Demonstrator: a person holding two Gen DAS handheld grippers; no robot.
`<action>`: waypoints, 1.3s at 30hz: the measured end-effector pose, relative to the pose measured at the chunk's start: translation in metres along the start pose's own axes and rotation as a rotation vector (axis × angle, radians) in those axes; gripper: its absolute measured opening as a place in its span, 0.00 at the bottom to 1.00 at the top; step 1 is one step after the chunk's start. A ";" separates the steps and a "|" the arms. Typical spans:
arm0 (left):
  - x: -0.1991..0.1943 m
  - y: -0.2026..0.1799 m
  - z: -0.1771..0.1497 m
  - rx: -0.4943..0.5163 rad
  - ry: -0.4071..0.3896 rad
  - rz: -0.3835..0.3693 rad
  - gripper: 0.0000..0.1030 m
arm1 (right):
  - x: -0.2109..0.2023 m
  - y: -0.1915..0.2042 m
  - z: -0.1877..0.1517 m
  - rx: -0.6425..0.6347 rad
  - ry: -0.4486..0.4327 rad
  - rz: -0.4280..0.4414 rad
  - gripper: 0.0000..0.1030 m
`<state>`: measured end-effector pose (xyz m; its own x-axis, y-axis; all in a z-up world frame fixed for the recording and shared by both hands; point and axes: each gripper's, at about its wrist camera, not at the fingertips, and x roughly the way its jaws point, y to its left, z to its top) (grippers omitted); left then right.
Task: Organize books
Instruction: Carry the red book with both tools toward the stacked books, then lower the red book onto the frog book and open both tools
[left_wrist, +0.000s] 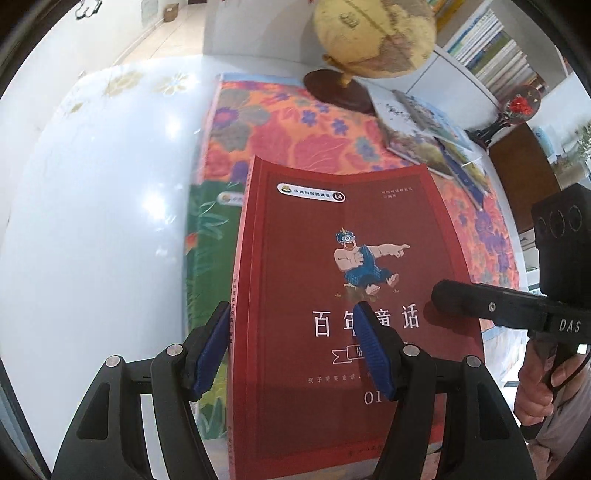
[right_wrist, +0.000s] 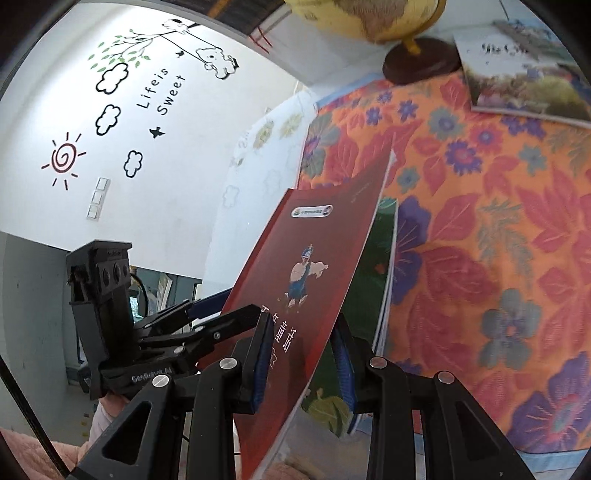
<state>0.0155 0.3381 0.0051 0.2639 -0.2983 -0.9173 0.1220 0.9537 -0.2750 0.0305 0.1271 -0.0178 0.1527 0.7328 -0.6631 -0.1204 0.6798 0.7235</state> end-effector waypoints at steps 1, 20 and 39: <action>0.003 0.004 -0.003 -0.007 0.009 0.006 0.61 | 0.004 -0.002 0.000 0.009 0.008 0.001 0.31; 0.007 0.039 -0.013 -0.105 0.017 0.123 0.61 | 0.029 -0.043 -0.006 0.209 0.043 -0.049 0.31; 0.030 -0.124 0.031 0.007 -0.032 0.136 0.63 | -0.174 -0.146 0.007 0.188 -0.169 -0.127 0.31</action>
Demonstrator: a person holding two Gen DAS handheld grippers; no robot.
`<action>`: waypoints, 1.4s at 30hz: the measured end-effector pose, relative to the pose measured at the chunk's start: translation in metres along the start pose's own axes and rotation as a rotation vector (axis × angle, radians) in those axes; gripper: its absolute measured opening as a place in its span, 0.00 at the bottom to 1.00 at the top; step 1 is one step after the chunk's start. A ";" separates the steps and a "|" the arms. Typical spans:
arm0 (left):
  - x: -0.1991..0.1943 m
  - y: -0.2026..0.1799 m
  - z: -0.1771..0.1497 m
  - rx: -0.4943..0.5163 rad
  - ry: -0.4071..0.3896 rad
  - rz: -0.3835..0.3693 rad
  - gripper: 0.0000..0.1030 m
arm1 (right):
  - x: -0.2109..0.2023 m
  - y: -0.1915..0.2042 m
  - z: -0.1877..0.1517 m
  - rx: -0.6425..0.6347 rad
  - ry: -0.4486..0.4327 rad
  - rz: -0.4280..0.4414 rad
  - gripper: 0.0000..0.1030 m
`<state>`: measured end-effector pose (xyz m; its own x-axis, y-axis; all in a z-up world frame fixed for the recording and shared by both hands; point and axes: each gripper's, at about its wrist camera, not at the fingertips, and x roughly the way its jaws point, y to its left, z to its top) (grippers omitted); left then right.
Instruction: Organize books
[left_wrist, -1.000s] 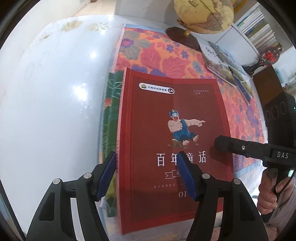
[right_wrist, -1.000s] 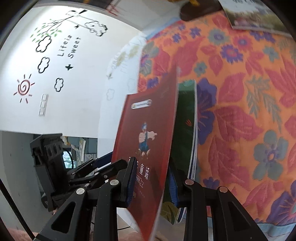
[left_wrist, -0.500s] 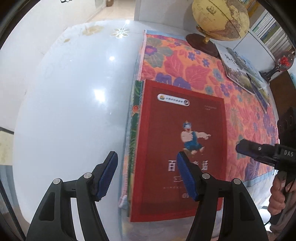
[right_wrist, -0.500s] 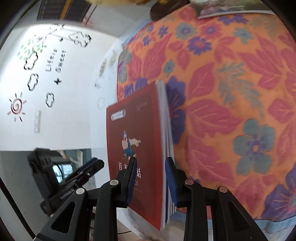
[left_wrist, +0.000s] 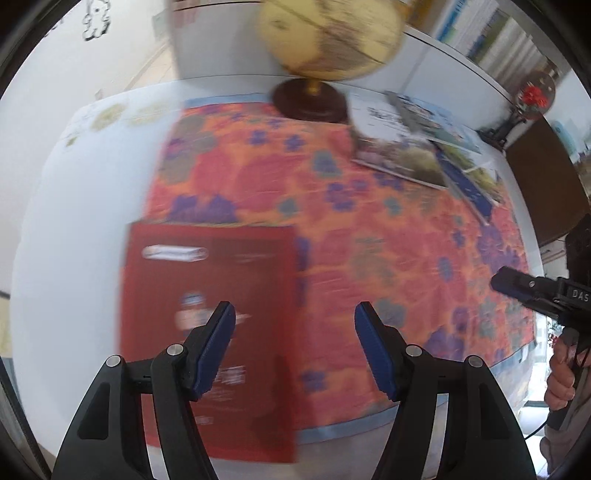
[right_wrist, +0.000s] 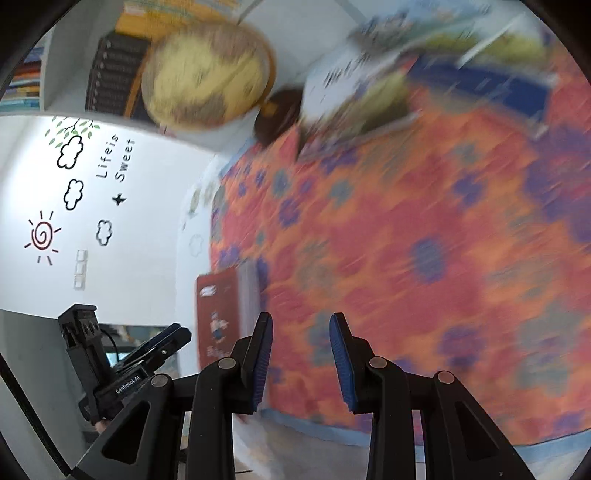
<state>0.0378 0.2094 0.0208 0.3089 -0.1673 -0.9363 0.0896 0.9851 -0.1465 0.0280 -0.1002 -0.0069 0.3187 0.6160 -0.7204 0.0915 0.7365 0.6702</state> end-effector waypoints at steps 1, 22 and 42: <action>0.003 -0.009 0.001 0.004 0.003 -0.003 0.63 | -0.010 -0.007 0.004 -0.006 -0.013 -0.018 0.31; 0.090 -0.194 0.017 0.153 0.109 -0.010 0.63 | -0.092 -0.163 0.065 0.096 -0.065 -0.112 0.31; 0.112 -0.130 0.142 -0.028 -0.027 0.074 0.63 | -0.031 -0.156 0.145 0.099 -0.061 0.019 0.31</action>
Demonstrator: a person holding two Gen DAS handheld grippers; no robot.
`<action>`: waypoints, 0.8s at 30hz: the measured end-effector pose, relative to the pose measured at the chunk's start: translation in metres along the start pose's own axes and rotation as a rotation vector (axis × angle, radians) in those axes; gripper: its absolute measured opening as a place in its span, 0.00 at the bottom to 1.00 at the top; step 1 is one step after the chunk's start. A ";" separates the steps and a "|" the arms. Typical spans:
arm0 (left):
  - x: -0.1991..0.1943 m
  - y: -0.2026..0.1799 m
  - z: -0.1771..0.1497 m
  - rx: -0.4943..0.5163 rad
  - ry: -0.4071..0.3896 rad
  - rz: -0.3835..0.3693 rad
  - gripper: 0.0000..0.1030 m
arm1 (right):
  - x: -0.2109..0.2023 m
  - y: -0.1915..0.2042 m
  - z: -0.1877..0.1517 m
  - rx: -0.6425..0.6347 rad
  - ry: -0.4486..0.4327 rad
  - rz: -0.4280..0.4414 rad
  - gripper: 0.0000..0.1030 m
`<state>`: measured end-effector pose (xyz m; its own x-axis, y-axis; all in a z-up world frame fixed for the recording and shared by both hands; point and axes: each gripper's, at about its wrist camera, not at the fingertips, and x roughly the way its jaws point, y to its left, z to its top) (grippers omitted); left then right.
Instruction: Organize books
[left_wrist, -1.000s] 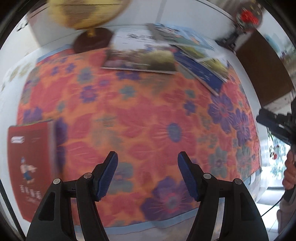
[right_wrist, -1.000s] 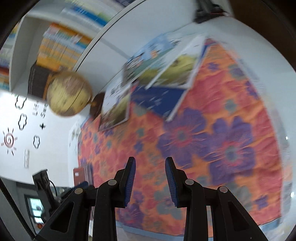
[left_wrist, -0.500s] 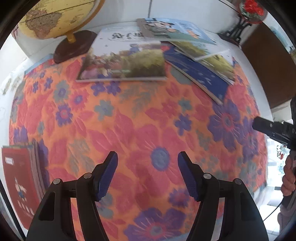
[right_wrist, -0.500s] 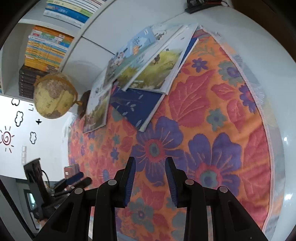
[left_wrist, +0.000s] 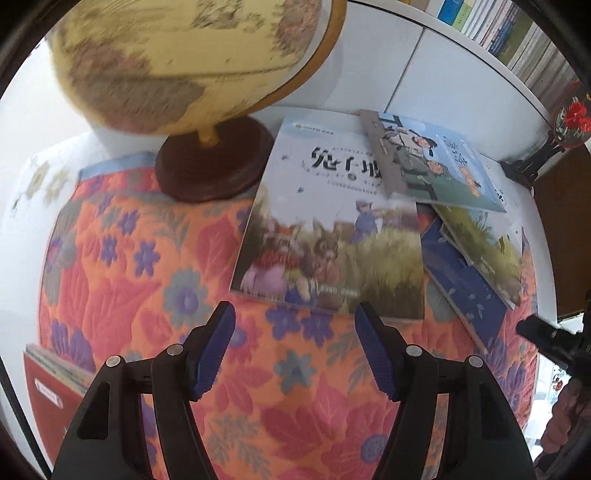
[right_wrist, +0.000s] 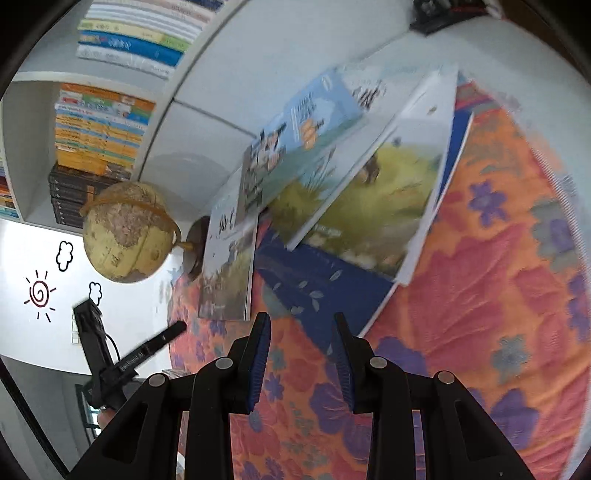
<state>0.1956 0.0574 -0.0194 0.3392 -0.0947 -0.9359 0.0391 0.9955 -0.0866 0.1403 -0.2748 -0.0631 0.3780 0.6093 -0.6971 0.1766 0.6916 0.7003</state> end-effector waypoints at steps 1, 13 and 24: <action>0.003 0.000 0.005 0.009 -0.004 -0.001 0.63 | 0.006 0.003 0.001 -0.009 0.014 -0.006 0.31; 0.063 0.010 0.039 -0.030 -0.037 0.032 0.64 | 0.073 0.036 0.014 -0.155 -0.012 -0.125 0.43; 0.065 -0.009 0.033 0.050 0.003 -0.025 0.69 | 0.079 0.049 0.012 -0.209 -0.041 -0.165 0.57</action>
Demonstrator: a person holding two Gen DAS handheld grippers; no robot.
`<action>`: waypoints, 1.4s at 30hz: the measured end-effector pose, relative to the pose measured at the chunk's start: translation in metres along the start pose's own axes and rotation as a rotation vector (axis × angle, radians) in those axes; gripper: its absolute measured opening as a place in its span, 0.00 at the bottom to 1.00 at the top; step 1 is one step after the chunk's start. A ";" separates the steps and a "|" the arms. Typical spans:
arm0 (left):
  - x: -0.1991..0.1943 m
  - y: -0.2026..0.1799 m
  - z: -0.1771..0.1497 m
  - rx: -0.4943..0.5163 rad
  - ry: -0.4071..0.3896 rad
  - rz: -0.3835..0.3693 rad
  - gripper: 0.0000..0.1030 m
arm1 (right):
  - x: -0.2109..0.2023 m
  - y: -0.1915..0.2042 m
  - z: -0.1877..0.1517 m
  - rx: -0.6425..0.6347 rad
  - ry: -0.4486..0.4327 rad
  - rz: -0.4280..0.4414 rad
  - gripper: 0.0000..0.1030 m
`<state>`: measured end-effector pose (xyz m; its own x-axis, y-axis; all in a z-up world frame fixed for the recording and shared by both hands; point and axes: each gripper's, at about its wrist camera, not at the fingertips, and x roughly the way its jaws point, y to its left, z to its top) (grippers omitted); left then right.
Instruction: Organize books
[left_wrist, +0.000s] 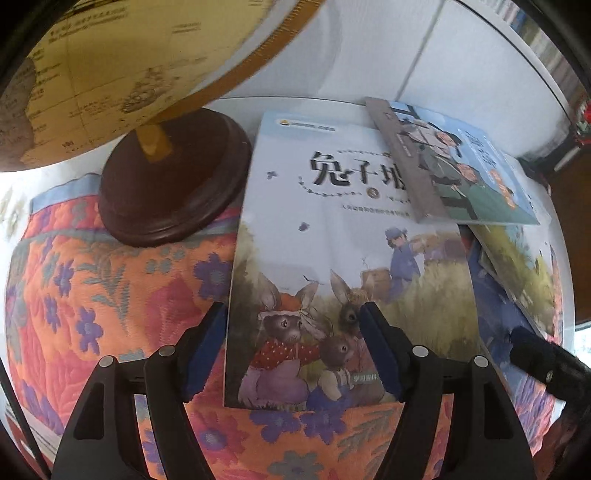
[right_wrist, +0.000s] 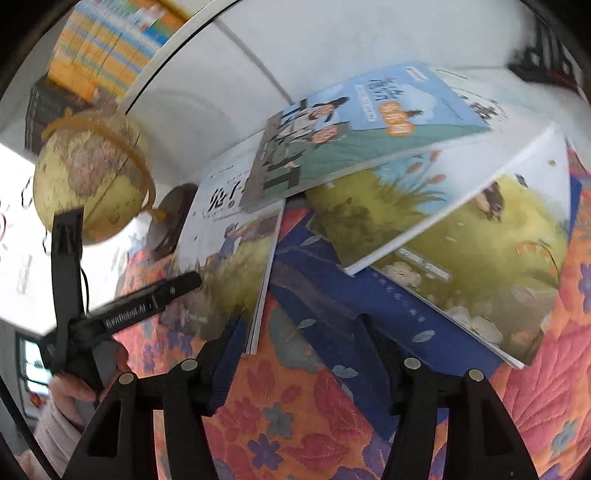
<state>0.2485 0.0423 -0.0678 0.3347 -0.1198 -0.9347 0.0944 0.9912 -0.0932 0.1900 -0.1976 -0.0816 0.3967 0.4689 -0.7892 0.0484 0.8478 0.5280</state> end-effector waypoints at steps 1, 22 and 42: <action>-0.001 -0.004 -0.002 0.011 -0.001 -0.007 0.70 | -0.001 -0.002 0.000 0.010 -0.003 0.014 0.57; -0.023 -0.043 -0.001 0.013 -0.070 -0.081 0.72 | -0.050 -0.029 0.011 -0.005 -0.063 0.011 0.60; 0.041 -0.095 0.084 -0.020 -0.062 -0.082 0.73 | -0.052 -0.092 0.115 0.029 -0.186 -0.065 0.60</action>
<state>0.3323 -0.0615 -0.0684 0.3837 -0.2027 -0.9009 0.1050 0.9789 -0.1756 0.2708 -0.3282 -0.0531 0.5544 0.3573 -0.7516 0.1049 0.8659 0.4891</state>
